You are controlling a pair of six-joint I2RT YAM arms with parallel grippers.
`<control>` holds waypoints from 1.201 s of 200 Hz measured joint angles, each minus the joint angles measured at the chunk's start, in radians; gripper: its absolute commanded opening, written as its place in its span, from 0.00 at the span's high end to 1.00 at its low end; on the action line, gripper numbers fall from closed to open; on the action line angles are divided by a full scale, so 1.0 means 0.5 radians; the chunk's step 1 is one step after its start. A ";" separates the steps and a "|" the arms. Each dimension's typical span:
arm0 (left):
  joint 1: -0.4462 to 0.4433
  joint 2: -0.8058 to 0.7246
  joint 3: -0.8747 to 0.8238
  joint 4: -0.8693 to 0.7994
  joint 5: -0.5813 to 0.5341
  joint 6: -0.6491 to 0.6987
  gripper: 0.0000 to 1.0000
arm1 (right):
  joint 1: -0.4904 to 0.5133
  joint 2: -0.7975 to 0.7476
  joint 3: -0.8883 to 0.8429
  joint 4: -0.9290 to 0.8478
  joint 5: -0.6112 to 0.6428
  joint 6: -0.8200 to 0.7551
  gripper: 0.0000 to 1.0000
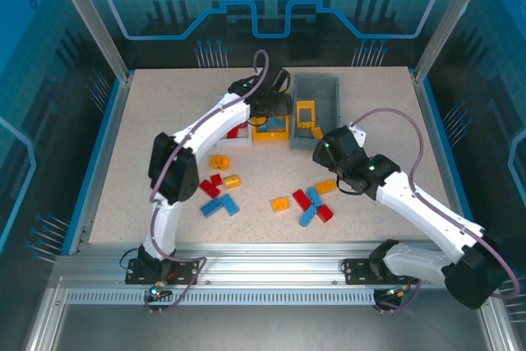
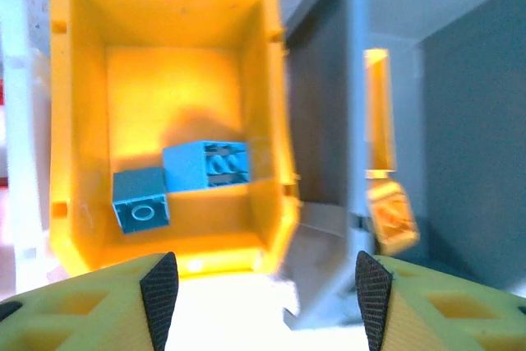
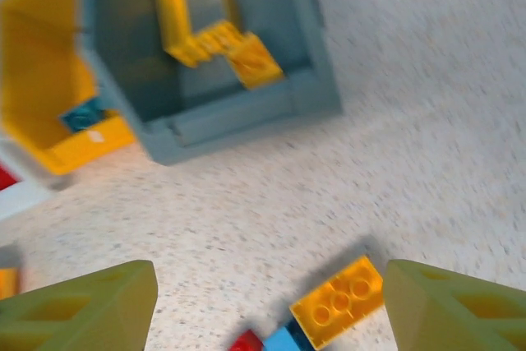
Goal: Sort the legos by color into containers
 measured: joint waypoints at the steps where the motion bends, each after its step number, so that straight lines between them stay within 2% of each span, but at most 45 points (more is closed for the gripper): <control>1: -0.003 -0.014 -0.014 0.005 0.000 -0.001 0.35 | -0.005 0.008 -0.004 -0.002 -0.003 0.017 0.23; 25: -0.095 -0.472 -0.476 0.259 0.035 -0.015 0.33 | -0.125 0.158 -0.109 -0.024 -0.159 0.260 0.21; 56: -0.306 -0.990 -1.033 0.623 0.163 0.011 0.32 | -0.221 0.334 -0.230 0.008 -0.385 0.524 0.21; 81: -0.475 -1.226 -1.395 0.809 0.259 0.033 0.32 | -0.242 0.484 -0.254 0.073 -0.548 0.710 0.25; 102: -0.549 -1.317 -1.585 0.861 0.275 0.031 0.32 | -0.243 0.539 -0.278 0.127 -0.622 0.835 0.29; 147: -0.617 -1.427 -1.757 0.877 0.275 0.024 0.33 | -0.244 0.652 -0.288 0.241 -0.678 1.002 0.39; 156: -0.620 -1.438 -1.757 0.882 0.274 0.024 0.33 | -0.244 0.679 -0.288 0.258 -0.682 1.017 0.44; 177: -0.622 -1.462 -1.757 0.890 0.269 0.025 0.34 | -0.246 0.709 -0.284 0.224 -0.679 1.070 0.65; 191: -0.622 -1.473 -1.758 0.891 0.259 0.025 0.34 | -0.247 0.700 -0.278 0.201 -0.672 1.087 0.74; 214: -0.623 -1.498 -1.758 0.891 0.237 0.026 0.34 | -0.233 0.683 -0.255 0.211 -0.600 1.046 0.78; 240: -0.622 -1.535 -1.764 0.890 0.188 0.026 0.34 | -0.141 0.619 -0.036 0.044 -0.344 0.845 0.79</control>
